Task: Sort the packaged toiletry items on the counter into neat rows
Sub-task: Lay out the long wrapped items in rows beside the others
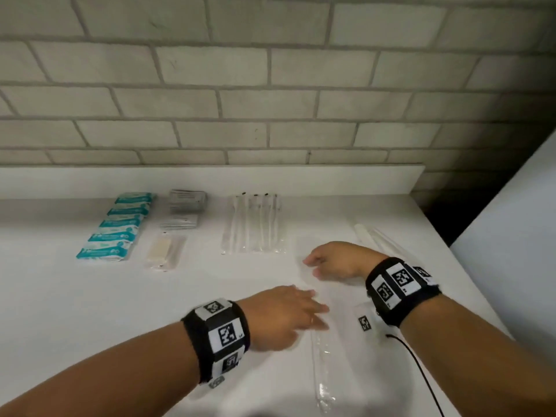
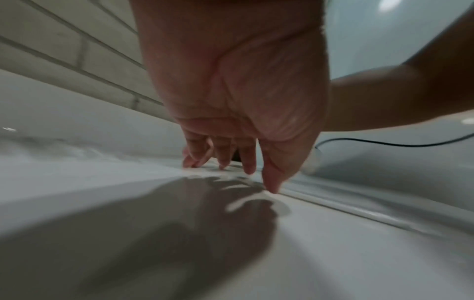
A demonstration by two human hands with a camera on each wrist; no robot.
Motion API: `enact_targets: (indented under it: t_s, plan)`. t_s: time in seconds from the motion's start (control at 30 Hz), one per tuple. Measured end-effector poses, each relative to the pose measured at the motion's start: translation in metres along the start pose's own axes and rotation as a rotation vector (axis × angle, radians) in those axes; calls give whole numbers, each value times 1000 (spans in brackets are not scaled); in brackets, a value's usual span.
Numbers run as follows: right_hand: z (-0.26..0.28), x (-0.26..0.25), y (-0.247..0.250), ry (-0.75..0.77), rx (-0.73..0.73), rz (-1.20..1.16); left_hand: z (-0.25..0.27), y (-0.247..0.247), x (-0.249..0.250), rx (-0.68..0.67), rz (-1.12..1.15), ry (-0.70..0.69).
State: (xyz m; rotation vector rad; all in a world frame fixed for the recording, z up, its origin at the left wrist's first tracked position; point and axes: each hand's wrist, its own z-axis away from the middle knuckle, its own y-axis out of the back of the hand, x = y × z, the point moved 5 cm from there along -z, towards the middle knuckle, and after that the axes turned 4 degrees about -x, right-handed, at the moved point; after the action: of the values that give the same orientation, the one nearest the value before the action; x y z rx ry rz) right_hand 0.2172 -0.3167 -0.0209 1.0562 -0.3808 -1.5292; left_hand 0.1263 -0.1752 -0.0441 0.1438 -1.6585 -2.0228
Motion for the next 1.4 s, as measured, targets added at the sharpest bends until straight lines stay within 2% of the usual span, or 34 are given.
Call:
enact_targets:
  t_s: [0.03, 0.1, 0.13, 0.2, 0.27, 0.43, 0.5, 0.57, 0.67, 0.77, 0.87, 0.93, 1.07, 1.2, 1.27, 1.4]
  plan:
    - [10, 9, 8, -28, 108, -67, 0, -4, 12, -19, -28, -1]
    - [31, 36, 23, -158, 332, -55, 3, -7, 24, 21, -36, 68]
    - [41, 51, 25, -237, 357, 10, 6, -8, 24, 54, -27, 139]
    - [56, 73, 16, -333, 282, 79, 12, -7, 23, 106, -17, 278]
    - [66, 77, 2, -295, 275, 74, 17, -7, 22, 124, 14, 368]
    - [90, 39, -44, -51, 383, 213, 30, -5, 25, 82, 99, 491]
    - [97, 30, -60, 28, 372, 170, 33, -6, 31, 62, 126, 521]
    - [104, 32, -61, 5, 349, 31, 34, -7, 36, 20, 147, 548]
    - [114, 48, -40, -54, 388, -111, 34, -8, 41, -43, 155, 580]
    - [121, 69, -17, -149, 395, -112, 28, -8, 45, -62, 178, 606]
    - [125, 85, -16, -221, 312, -140, 16, -10, 47, -94, 221, 623]
    - [127, 85, -29, -198, 222, -148, 12, -11, 46, -132, 267, 649]
    - [132, 75, -55, -142, 94, -9, 11, -9, 45, -174, 300, 693]
    - [133, 77, -54, -199, 77, 29, 5, -7, 47, -226, 246, 661]
    - [134, 76, -55, -203, 90, 37, -2, -2, 47, -134, 300, 659]
    - [133, 83, -55, -199, 88, -20, -25, 17, 47, 161, 487, 658]
